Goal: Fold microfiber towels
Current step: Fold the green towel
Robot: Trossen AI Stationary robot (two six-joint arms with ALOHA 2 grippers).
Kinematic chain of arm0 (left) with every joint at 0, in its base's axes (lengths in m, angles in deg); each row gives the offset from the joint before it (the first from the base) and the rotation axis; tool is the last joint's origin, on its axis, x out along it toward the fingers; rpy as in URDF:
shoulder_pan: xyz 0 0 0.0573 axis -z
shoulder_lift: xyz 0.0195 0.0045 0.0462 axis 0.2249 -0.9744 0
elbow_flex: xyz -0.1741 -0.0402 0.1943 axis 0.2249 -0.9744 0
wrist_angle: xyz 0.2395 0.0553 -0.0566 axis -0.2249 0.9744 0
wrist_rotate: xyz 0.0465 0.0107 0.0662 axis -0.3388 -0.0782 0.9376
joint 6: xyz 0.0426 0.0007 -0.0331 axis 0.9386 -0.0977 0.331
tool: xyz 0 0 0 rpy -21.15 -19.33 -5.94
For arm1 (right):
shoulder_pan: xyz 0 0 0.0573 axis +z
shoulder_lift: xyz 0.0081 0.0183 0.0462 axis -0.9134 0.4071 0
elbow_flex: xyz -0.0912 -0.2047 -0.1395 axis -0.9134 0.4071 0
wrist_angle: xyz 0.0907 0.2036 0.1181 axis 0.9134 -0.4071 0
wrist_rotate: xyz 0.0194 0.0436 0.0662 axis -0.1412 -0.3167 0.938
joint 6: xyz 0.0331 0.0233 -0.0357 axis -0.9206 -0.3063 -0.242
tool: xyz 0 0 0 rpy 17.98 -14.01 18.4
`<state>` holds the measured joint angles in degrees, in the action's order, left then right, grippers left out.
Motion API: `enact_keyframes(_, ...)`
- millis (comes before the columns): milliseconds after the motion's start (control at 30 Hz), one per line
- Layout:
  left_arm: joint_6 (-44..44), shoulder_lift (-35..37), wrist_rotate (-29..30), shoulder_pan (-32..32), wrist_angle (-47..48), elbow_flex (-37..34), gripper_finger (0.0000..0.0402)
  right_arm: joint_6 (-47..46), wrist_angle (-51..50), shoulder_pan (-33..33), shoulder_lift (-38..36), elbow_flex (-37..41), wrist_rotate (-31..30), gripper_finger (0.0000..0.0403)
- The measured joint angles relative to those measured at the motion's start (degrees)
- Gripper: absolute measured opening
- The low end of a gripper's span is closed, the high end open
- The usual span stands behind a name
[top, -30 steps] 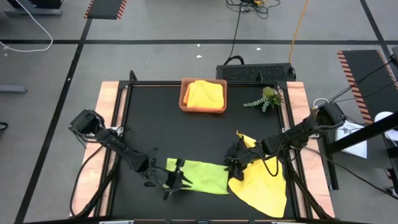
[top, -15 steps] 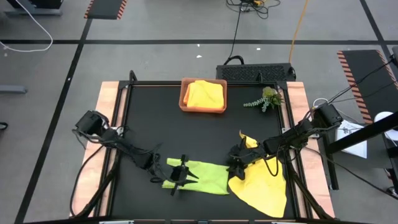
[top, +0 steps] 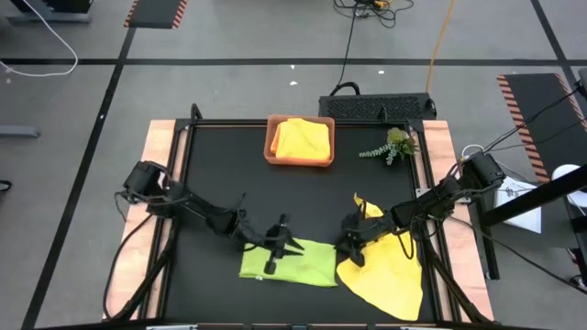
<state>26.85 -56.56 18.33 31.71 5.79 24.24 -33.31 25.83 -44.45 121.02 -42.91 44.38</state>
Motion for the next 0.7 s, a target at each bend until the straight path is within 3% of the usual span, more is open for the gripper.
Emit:
enact_keyframes(167, -1.9, 0.0, -2.1, -2.4, 0.4, 0.3, 0.0069, 3.0, 7.2, -0.1, 0.0, -0.6, -0.1, 0.0010)
enact_keyframes(333, -1.9, 0.0, -4.6, -4.5, 1.3, 2.3, 0.0079, 6.8, 7.5, -0.1, 0.0, -3.3, -0.2, 0.0003)
enact_keyframes(467, -1.8, 0.0, -9.1, -6.4, 6.6, 5.7, 0.0110, 8.6, 7.2, -0.1, 0.0, -5.2, -0.2, 0.0002)
enact_keyframes(700, -2.4, -0.8, -11.1, -7.3, 14.0, 10.4, 0.0175, 11.7, 7.7, -0.1, 0.0, -7.6, -0.2, 0.0001)
